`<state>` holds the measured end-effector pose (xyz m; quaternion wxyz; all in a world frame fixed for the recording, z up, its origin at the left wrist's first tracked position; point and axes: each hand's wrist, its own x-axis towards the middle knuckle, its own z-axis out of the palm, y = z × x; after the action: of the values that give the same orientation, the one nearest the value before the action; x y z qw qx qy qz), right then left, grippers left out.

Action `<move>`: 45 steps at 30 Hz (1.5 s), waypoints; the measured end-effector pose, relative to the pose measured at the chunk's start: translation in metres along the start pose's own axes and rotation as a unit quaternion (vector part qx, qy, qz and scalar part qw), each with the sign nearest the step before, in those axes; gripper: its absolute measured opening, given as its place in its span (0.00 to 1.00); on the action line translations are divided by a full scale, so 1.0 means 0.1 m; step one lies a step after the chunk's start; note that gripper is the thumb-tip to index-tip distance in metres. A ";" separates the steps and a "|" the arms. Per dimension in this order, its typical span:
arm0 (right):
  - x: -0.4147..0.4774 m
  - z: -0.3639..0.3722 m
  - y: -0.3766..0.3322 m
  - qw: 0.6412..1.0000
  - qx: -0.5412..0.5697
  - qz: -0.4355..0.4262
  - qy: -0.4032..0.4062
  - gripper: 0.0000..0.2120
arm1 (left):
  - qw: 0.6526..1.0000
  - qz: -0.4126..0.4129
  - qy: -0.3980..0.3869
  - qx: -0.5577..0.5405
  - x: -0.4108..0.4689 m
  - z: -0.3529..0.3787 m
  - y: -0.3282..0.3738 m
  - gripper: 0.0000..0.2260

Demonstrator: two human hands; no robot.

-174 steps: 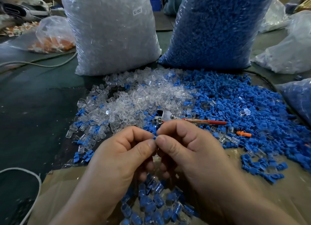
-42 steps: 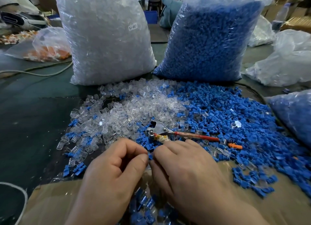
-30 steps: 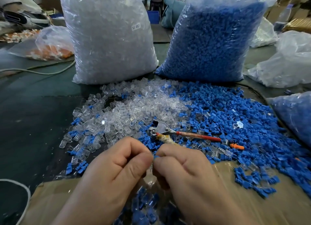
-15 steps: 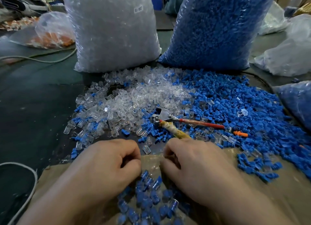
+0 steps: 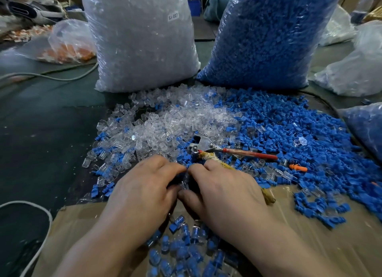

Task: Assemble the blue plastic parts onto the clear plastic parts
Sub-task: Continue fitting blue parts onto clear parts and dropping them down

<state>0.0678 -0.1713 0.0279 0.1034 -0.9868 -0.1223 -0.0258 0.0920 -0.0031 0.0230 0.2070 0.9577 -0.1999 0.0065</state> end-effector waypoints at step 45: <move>-0.10 -0.21 0.15 0.719 0.687 0.097 -0.025 0.10 | 0.841 -0.117 0.052 -0.525 -0.11 -0.03 0.20 0.13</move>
<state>0.0616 -0.1919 0.0444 0.7520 -0.6513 -0.0124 0.1002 0.0744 -0.0137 0.0328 0.6881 0.7202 -0.0485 -0.0737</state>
